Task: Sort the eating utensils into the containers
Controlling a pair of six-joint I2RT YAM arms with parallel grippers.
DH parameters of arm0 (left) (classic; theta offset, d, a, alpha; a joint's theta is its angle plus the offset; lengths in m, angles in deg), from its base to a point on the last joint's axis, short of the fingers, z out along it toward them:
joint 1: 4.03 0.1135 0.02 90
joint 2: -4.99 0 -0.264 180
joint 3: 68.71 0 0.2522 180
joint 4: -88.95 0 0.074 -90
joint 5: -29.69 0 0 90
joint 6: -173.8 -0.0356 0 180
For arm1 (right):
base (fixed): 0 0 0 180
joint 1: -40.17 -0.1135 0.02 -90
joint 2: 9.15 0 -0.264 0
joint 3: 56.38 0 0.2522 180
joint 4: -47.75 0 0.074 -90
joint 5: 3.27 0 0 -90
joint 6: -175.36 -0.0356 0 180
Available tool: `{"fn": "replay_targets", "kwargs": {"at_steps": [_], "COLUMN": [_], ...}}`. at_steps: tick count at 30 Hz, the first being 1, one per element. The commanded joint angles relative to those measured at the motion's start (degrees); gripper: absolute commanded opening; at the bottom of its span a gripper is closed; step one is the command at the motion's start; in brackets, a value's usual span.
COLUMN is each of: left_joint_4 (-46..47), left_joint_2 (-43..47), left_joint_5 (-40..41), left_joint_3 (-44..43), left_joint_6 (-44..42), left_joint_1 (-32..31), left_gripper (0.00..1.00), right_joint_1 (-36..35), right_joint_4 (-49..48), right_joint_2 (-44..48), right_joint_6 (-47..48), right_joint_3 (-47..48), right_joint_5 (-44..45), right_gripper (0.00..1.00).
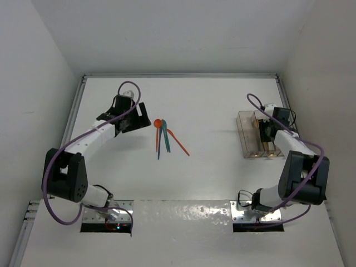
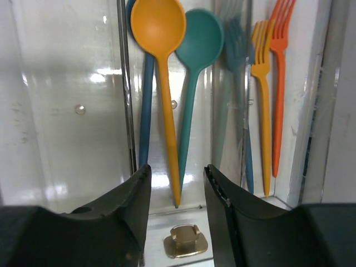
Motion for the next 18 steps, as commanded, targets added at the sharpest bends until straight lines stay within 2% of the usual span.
{"fn": "replay_targets", "kwargs": {"at_steps": [1, 6, 10, 12, 16, 18], "left_joint_4": [1.76, 2.03, -0.60, -1.48, -2.54, -2.98], "left_joint_2": [-0.79, -3.95, -8.60, -10.72, -15.55, -17.31], "left_joint_5": [-2.43, -3.58, 1.15, 1.17, 6.17, 8.36], "left_joint_3": [-0.28, -1.34, -5.10, -6.87, -10.38, -11.53], "left_joint_6": [0.40, 2.16, 2.25, 2.60, 3.48, 3.83], "left_joint_1": [-0.41, -0.94, -5.14, -6.39, -9.28, -9.90], "left_gripper": [0.79, 0.67, 0.61, 0.55, 0.43, 0.40], "right_joint_1": [-0.05, -1.88, -8.81, -10.24, -11.65, -12.08], "right_joint_4": [-1.85, -2.54, -2.99, -3.25, -4.04, -4.83], "right_joint_2": [5.36, 10.73, 15.56, 16.71, 19.08, 20.58], "right_joint_6": [-4.69, -12.96, -15.34, -16.39, -21.48, -23.15], "right_joint_3": [2.43, 3.48, 2.43, 2.08, 0.15, -0.73], "right_joint_5": [-2.24, -6.29, -3.32, -3.74, -6.98, -8.31], "right_gripper": [0.43, 0.47, 0.48, 0.48, 0.48, 0.48]}}
